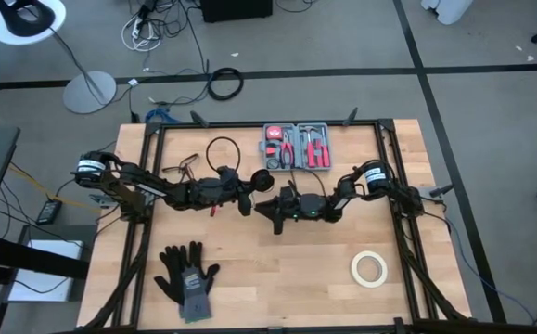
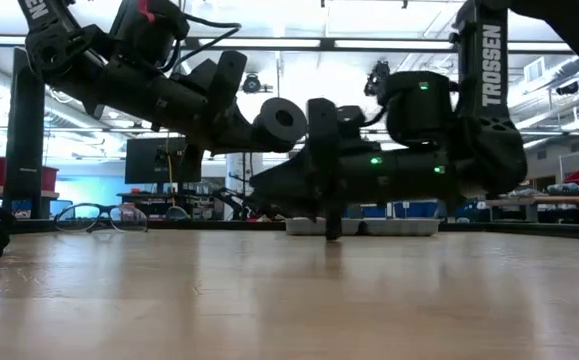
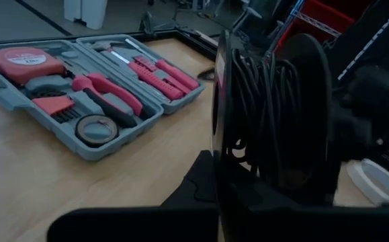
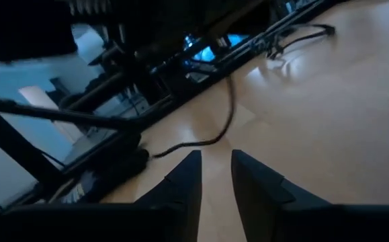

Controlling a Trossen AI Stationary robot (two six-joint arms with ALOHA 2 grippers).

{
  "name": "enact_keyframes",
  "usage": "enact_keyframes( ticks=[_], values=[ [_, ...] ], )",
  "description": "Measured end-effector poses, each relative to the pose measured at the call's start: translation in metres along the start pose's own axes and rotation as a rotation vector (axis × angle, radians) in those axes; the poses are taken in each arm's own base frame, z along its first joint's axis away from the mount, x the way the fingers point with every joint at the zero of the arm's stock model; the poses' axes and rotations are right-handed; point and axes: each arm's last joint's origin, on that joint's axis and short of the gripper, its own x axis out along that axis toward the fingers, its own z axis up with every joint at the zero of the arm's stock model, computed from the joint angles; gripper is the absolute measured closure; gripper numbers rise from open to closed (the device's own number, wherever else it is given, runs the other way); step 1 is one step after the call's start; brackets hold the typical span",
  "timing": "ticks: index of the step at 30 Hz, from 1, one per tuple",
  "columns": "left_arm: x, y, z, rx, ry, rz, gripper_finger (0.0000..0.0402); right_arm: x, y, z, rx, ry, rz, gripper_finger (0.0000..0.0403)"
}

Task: Coil cords
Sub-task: Coil the black wire onto the black spool

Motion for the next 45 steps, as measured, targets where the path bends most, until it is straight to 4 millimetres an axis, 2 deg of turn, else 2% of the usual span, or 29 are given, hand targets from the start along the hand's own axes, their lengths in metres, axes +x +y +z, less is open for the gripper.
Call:
enact_keyframes(
  ticks=[6,16,27,41,45],
  values=[
    [0.000,0.000,0.001,-0.002,-0.009,-0.002,0.0401,-0.014,-0.003,0.001,0.041,-0.031,0.017,0.0323],
    [0.000,-0.001,0.002,-0.006,-0.028,0.008,0.0401,0.011,0.005,0.006,-0.004,-0.025,0.020,0.0325],
    [0.000,-0.001,0.002,-0.004,-0.026,-0.004,0.0401,0.012,0.004,0.010,-0.029,-0.042,0.037,0.0369],
    [0.000,-0.001,0.002,-0.006,-0.027,-0.007,0.0401,0.014,-0.009,0.015,-0.052,-0.026,0.008,0.0400],
    [0.000,-0.001,0.002,-0.003,-0.022,-0.005,0.0401,0.005,-0.013,0.012,-0.039,-0.006,-0.019,0.0401]
  ],
)
